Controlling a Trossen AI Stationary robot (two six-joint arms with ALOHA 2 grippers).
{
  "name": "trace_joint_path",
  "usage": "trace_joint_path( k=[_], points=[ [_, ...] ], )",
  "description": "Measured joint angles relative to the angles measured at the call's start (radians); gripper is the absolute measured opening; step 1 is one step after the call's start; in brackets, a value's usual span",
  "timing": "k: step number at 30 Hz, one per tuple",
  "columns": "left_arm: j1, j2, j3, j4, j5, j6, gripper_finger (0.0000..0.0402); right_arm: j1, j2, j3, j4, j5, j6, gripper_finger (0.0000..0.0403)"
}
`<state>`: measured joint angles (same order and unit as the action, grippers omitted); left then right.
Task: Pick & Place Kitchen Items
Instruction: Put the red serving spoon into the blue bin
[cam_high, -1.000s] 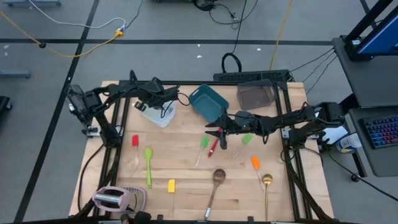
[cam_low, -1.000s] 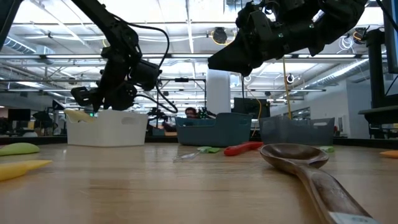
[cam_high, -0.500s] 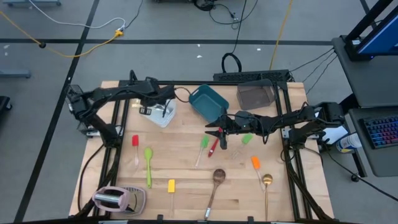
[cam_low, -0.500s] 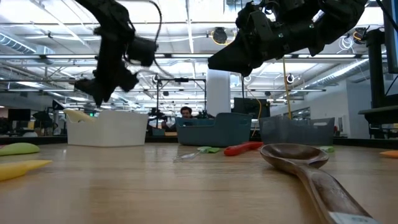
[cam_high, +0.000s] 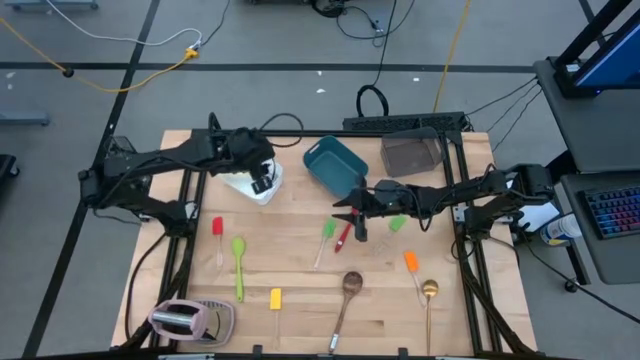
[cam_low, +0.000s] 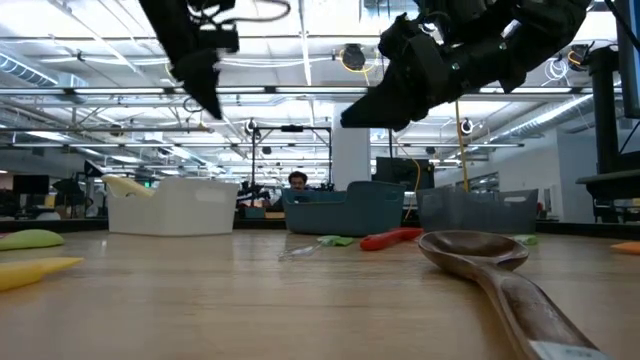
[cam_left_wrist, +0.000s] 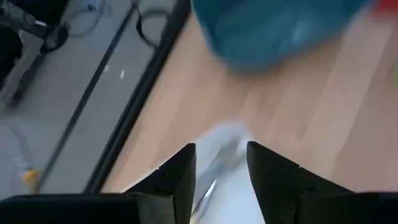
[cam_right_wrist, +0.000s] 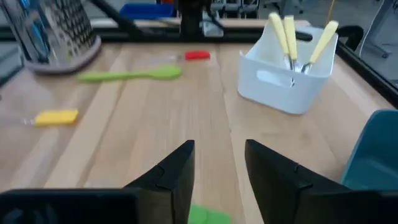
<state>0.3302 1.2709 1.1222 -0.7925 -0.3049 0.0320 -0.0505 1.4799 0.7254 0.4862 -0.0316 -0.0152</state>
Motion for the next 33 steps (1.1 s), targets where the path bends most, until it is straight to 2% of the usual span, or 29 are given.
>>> trace_joint_path(
  k=[4, 10, 16, 25, 33],
  points=[
    [-0.048, 0.006, -0.001, 0.044, 0.064, -0.097, 0.0147, 0.0, 0.0, 0.0, -0.082, 0.002, -0.068, 0.0166],
    [-0.116, 0.026, -0.001, 0.066, 0.105, -0.018, 0.0147, -0.002, 0.005, -0.001, -0.238, -0.031, -0.321, 0.0186],
    [-0.137, 0.049, 0.0, 0.13, 0.098, 0.001, 0.0147, -0.026, 0.031, 0.0, -0.283, -0.089, -0.344, 0.0188],
    [-0.137, 0.068, -0.001, 0.151, 0.095, 0.012, 0.0147, -0.104, 0.158, 0.001, -0.288, -0.232, -0.341, 0.0188],
    [-0.137, 0.067, -0.001, 0.157, 0.095, 0.011, 0.0147, -0.111, 0.281, 0.004, -0.214, -0.241, -0.367, 0.0184]
  ],
)
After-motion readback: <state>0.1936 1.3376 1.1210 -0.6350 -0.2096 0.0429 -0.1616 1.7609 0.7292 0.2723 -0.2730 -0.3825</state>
